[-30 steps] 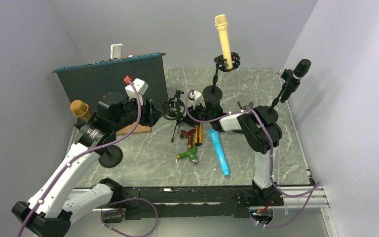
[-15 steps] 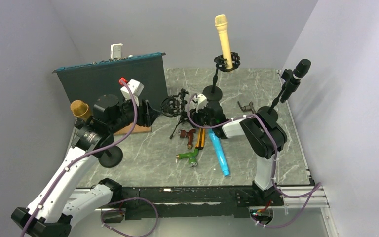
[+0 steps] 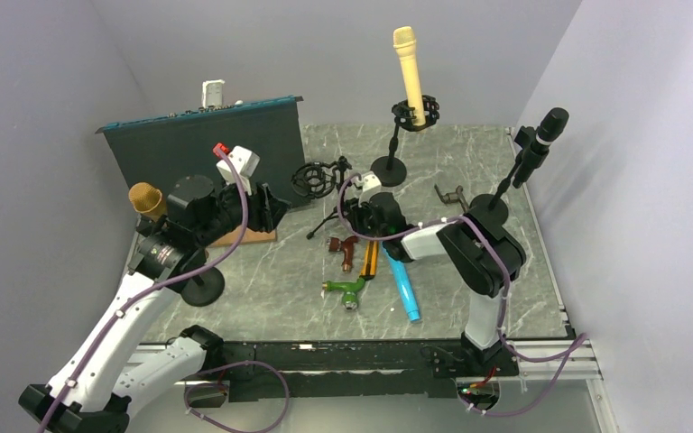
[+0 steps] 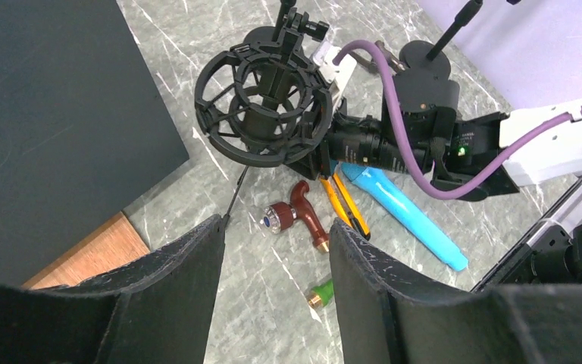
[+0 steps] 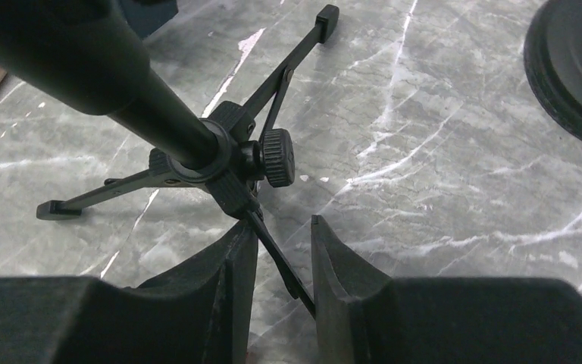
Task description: Remove the microphone from the stand
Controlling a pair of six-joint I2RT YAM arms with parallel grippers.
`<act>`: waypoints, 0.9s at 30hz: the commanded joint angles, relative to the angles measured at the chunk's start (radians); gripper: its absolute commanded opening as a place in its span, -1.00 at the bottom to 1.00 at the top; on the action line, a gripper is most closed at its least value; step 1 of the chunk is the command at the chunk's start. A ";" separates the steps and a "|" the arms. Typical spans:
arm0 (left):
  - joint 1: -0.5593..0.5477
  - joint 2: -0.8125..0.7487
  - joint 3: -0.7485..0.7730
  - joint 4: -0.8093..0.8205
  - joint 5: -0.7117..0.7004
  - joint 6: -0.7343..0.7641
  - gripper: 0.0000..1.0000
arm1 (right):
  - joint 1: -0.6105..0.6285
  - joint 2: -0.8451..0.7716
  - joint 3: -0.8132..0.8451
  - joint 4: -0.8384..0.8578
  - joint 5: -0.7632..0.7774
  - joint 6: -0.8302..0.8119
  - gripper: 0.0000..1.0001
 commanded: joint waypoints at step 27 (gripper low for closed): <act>0.003 0.093 0.034 0.055 0.023 -0.024 0.14 | 0.064 -0.279 -0.050 -0.198 0.080 0.221 0.50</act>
